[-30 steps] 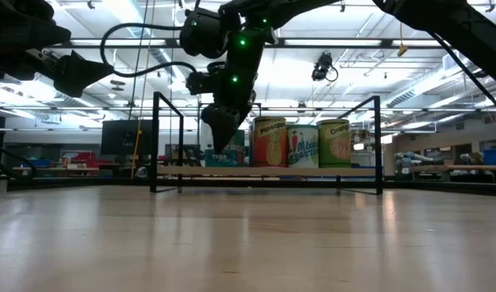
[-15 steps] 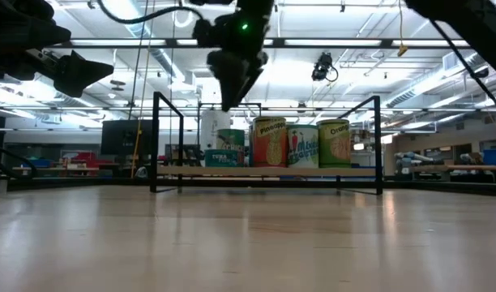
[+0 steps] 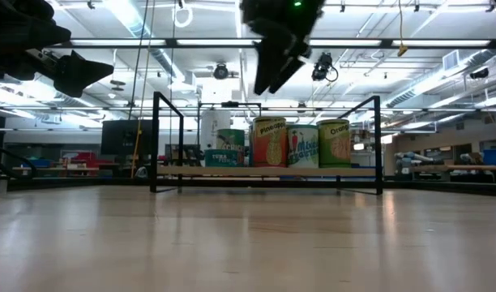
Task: Pick and place cans onto a shelf
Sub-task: Return to Home Position
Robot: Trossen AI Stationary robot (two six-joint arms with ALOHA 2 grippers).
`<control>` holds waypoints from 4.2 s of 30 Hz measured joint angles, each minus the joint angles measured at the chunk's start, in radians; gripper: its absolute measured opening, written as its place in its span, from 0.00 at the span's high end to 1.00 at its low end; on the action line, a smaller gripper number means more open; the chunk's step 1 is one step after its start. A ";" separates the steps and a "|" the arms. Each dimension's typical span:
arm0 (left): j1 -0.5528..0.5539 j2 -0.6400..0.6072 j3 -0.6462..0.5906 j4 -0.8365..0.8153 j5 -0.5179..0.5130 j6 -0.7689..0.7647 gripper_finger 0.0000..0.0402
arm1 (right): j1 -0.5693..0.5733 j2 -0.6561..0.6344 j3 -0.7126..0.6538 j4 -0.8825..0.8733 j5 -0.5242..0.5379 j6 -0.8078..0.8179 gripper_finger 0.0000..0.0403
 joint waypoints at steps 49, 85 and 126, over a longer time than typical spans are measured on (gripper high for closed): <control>0.588 -0.002 0.000 0.074 0.047 -0.141 0.02 | -0.333 -1.234 -1.399 1.366 -0.471 -0.157 0.07; 0.585 0.000 0.000 -0.002 -0.525 -0.344 0.02 | -0.333 -1.262 -1.657 1.737 -0.424 0.055 0.07; 0.585 0.000 0.000 -0.001 -0.270 -0.399 0.02 | -0.333 -1.262 -1.657 1.736 -0.426 0.052 0.07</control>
